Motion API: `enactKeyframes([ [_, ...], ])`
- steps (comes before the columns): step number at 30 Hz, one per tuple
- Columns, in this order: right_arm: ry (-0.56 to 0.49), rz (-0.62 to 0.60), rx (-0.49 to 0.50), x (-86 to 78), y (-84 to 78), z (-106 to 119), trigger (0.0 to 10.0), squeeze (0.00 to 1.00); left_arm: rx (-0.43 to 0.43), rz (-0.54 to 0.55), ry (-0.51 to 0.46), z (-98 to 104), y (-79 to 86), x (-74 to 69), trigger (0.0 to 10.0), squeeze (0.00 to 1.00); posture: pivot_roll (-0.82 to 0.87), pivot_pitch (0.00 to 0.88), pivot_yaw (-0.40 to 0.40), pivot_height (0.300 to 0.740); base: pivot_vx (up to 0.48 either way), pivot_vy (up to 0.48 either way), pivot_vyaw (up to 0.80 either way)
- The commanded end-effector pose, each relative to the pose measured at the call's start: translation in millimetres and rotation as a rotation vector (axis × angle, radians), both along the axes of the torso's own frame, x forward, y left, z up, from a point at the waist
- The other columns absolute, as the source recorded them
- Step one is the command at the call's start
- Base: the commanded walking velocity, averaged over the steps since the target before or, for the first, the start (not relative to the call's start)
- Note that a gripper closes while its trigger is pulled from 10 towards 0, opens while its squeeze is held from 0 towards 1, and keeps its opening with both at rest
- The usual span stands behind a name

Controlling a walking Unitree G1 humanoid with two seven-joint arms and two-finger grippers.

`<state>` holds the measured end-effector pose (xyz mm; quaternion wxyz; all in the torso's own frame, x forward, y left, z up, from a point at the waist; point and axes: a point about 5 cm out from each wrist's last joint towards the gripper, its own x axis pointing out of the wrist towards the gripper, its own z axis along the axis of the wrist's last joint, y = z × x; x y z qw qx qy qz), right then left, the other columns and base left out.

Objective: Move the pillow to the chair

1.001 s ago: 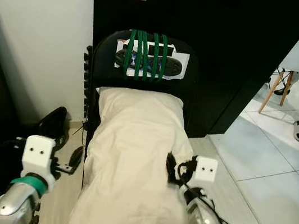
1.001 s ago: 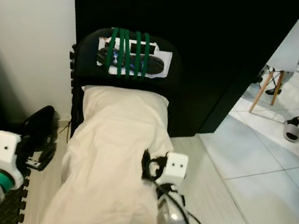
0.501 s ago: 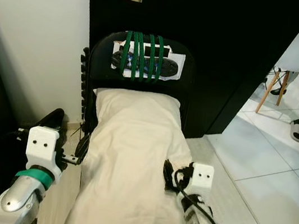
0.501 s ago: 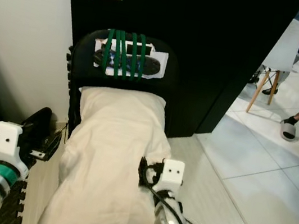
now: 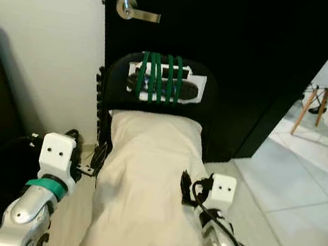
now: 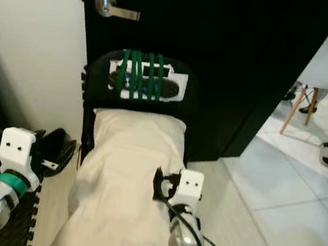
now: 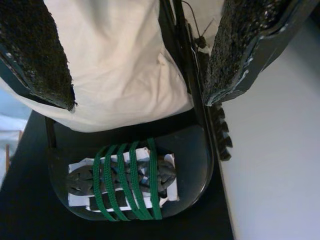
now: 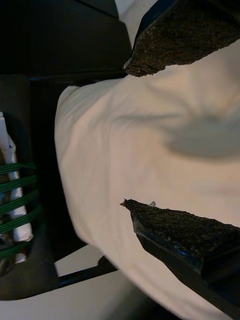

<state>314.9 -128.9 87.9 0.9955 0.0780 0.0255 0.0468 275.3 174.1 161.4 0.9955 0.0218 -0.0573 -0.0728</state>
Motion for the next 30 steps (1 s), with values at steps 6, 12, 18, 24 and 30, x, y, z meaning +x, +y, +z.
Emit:
enactKeyframes([
  [6, 0.043, -0.063, 0.046, -5.8, 2.2, -11.2, 10.0, 0.00, 0.011, 0.017, 0.045, -4.4, 17.9, -0.7, 10.0, 0.00, 0.12, 0.027, 0.105, 0.711, 0.000, 0.000, 0.00],
  [12, 0.060, -0.061, 0.039, -8.5, 2.1, -14.5, 10.0, 0.00, 0.002, 0.050, 0.053, -5.7, 30.0, -0.3, 10.0, 0.00, 0.11, 0.031, 0.092, 0.731, 0.000, 0.000, 0.00],
  [18, 0.094, -0.041, 0.012, -11.9, -1.7, -21.2, 10.0, 0.00, 0.028, 0.064, 0.057, -5.5, 43.3, -3.2, 10.0, 0.00, 0.12, 0.037, 0.052, 0.740, 0.000, 0.000, 0.00],
  [24, 0.115, -0.023, 0.007, -12.9, 0.7, -25.1, 10.0, 0.00, 0.011, 0.054, 0.051, -1.9, 47.4, -6.3, 10.0, 0.00, 0.13, 0.034, 0.009, 0.740, 0.000, 0.000, 0.00],
  [30, 0.121, 0.031, 0.005, -11.0, 7.8, -25.4, 10.0, 0.00, -0.005, 0.058, 0.033, 0.5, 45.5, -11.5, 10.0, 0.00, 0.14, 0.033, -0.021, 0.740, 0.000, 0.000, 0.00],
])
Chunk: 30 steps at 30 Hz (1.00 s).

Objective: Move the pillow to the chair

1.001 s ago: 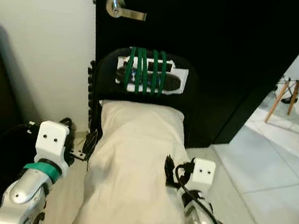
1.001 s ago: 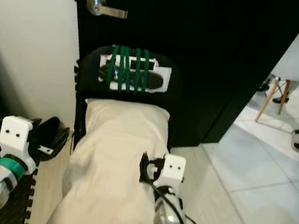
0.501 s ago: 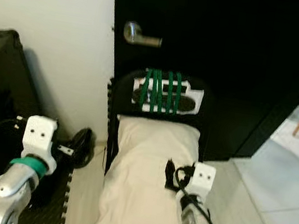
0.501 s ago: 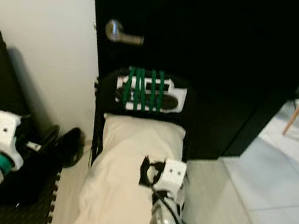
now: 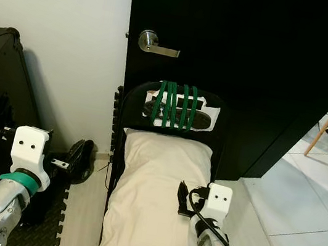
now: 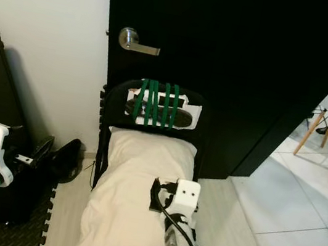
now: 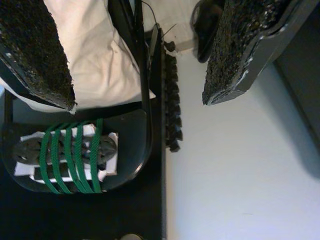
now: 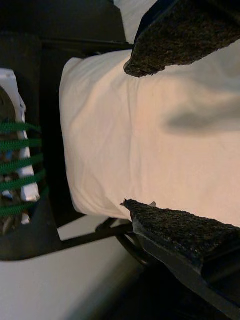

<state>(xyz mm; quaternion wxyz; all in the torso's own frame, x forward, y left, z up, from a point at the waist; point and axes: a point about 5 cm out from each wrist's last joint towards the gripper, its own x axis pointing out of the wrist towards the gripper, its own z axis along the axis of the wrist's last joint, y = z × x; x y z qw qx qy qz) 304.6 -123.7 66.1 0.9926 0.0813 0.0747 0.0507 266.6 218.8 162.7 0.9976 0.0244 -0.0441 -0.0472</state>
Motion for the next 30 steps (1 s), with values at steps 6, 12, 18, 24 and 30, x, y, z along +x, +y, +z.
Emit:
enactKeyframes([
  [6, 0.036, 0.025, -0.024, -0.9, 1.3, -6.2, 10.0, 0.00, -0.003, 0.007, 0.020, -8.0, -3.7, -7.5, 10.0, 0.00, 0.14, 0.027, -0.040, 0.740, 0.000, 0.000, 0.00],
  [12, 0.068, -0.037, -0.072, -3.6, -11.1, -17.5, 10.0, 0.00, -0.001, 0.078, 0.054, -25.2, -1.7, -15.0, 10.0, 0.00, 0.14, 0.013, -0.041, 0.740, 0.000, 0.000, 0.00],
  [18, 0.108, -0.123, -0.115, -1.5, -39.4, -27.8, 10.0, 0.00, 0.008, 0.274, 0.096, -43.9, 38.4, -15.4, 10.0, 0.00, 0.13, 0.003, -0.037, 0.740, 0.000, 0.000, 0.00],
  [24, 0.175, -0.093, -0.134, -1.3, -40.5, -39.1, 10.0, 0.00, -0.026, 0.211, 0.191, -72.0, 24.1, -4.8, 10.0, 0.00, 0.12, 0.000, -0.042, 0.740, 0.000, 0.000, 0.00],
  [30, 0.412, -0.005, -0.204, -26.0, -26.2, -82.1, 10.0, 0.00, 0.009, 0.178, 0.448, -136.5, -4.6, -4.8, 10.0, 0.00, 0.11, 0.000, -0.058, 0.740, 0.000, 0.000, 0.00],
])
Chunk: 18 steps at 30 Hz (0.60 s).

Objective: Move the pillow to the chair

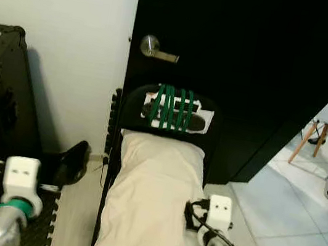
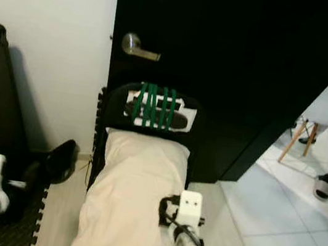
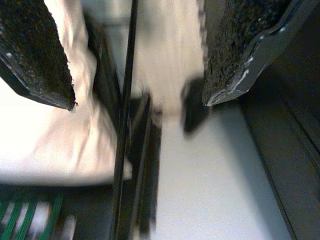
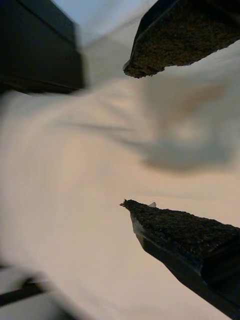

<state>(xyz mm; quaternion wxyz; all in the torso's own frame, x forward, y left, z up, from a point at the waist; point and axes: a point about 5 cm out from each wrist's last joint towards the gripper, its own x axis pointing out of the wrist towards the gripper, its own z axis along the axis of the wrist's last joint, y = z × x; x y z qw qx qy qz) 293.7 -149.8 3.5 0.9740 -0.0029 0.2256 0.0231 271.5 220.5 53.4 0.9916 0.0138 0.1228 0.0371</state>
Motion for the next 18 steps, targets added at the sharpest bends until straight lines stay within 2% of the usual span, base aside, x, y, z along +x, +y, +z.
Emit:
enactKeyframes([
  [1, 0.113, 0.004, -0.018, -15.1, -0.1, -19.6, 10.0, 0.00, 0.012, 0.000, 0.118, -27.3, -6.3, -9.6, 10.0, 0.00, 0.11, 0.000, -0.058, 0.740, 0.000, 0.000, 0.00],
  [4, 0.261, 0.041, -0.066, -36.4, 4.3, -42.8, 10.0, 0.00, 0.008, 0.002, 0.245, -59.0, -13.4, -20.9, 10.0, 0.00, 0.12, 0.000, -0.067, 0.740, 0.000, 0.000, 0.00],
  [6, 0.288, 0.051, -0.082, -41.1, 4.5, -47.0, 10.0, 0.00, 0.009, 0.000, 0.265, -64.3, -14.7, -23.9, 10.0, 0.00, 0.12, 0.000, -0.067, 0.740, 0.000, 0.000, 0.00],
  [8, 0.370, 0.108, -0.142, -56.0, 3.5, -58.9, 10.0, 0.00, 0.021, 0.002, 0.329, -78.9, -17.2, -34.4, 10.0, 0.00, 0.13, 0.001, -0.081, 0.740, 0.000, 0.000, 0.00],
  [11, 0.393, 0.163, -0.177, -62.6, 2.9, -63.4, 10.0, 0.00, 0.014, 0.002, 0.344, -83.9, -19.8, -38.4, 10.0, 0.00, 0.12, 0.007, -0.081, 0.740, 0.000, 0.000, 0.00],
  [14, 0.378, 0.161, -0.171, -62.3, 2.1, -63.1, 10.0, 0.00, -0.011, 0.008, 0.315, -81.9, -21.3, -35.8, 10.0, 0.00, 0.12, 0.007, -0.081, 0.740, 0.000, 0.000, 0.00],
  [16, 0.370, 0.139, -0.173, -63.1, -1.1, -63.5, 10.0, 0.00, -0.012, -0.004, 0.297, -79.9, -23.1, -32.1, 10.0, 0.00, 0.10, 0.017, -0.033, 0.740, 0.000, 0.000, 0.00],
  [18, 0.369, 0.126, -0.176, -64.0, -3.3, -64.0, 10.0, 0.00, -0.009, -0.014, 0.291, -79.0, -24.2, -30.6, 10.0, 0.00, 0.10, 0.017, -0.033, 0.740, 0.000, 0.000, 0.00],
])
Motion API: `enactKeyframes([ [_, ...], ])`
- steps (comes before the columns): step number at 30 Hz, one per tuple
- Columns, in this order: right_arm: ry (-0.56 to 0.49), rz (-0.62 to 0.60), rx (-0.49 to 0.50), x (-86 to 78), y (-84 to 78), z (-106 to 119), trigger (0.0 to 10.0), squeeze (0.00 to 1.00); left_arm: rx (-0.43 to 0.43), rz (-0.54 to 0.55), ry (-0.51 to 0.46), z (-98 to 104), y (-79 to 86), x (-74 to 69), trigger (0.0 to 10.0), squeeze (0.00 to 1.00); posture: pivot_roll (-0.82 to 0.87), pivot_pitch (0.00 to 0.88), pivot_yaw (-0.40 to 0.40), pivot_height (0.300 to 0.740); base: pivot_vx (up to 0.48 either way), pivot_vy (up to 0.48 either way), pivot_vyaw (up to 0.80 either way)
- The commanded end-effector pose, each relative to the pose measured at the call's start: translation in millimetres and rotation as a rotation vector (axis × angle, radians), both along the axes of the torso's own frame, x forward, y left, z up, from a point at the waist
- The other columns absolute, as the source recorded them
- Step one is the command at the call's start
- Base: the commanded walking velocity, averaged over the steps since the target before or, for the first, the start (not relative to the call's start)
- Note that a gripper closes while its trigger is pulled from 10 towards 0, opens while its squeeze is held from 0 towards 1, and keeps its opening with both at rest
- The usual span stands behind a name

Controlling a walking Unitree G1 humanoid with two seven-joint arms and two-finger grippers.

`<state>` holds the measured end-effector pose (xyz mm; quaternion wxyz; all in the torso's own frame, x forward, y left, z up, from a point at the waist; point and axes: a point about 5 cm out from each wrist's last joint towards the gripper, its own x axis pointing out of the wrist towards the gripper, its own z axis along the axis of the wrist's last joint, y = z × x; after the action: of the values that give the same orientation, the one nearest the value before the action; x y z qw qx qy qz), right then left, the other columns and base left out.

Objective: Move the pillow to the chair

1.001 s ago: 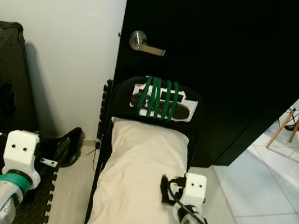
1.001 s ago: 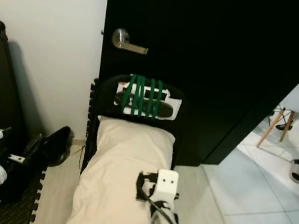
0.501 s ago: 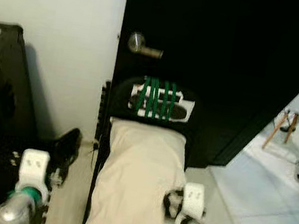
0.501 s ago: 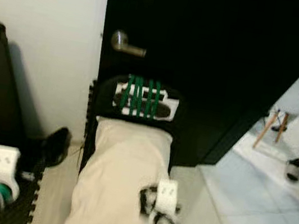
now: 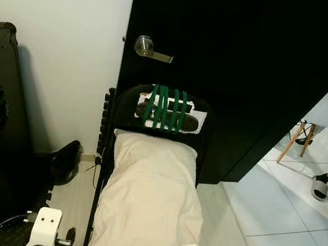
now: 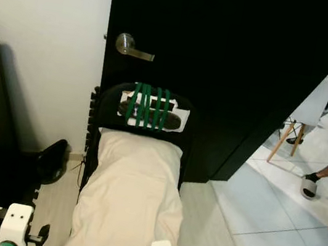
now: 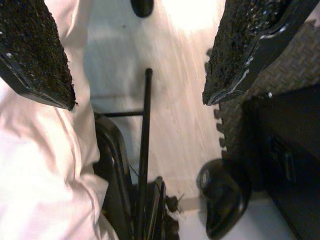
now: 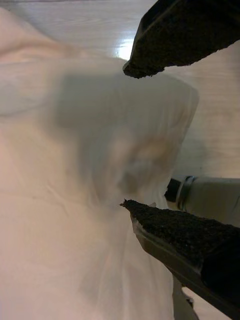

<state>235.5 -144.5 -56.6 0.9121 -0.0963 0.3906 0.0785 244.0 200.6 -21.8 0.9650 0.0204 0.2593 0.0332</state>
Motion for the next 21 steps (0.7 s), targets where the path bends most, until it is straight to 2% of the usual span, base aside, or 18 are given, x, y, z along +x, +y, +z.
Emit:
enactKeyframes([
  [1, 0.017, -0.042, -0.020, -7.5, -10.8, -4.8, 10.0, 0.00, -0.005, -0.023, 0.008, -3.6, -5.3, -1.5, 10.0, 0.00, 0.09, 0.019, -0.009, 0.740, 0.000, 0.000, 0.00],
  [10, 0.015, -0.125, 0.006, -11.7, -13.9, -7.3, 10.0, 0.00, 0.023, -0.027, -0.012, -3.0, -4.2, 3.4, 10.0, 0.00, 0.08, 0.017, 0.013, 0.740, 0.000, 0.000, 0.00],
  [21, 0.014, -0.078, -0.031, -15.5, -15.0, -9.4, 10.0, 0.00, -0.008, 0.037, -0.028, -7.3, -2.1, -5.1, 10.0, 0.00, 0.11, 0.037, -0.028, 0.740, 0.000, 0.000, 0.00],
])
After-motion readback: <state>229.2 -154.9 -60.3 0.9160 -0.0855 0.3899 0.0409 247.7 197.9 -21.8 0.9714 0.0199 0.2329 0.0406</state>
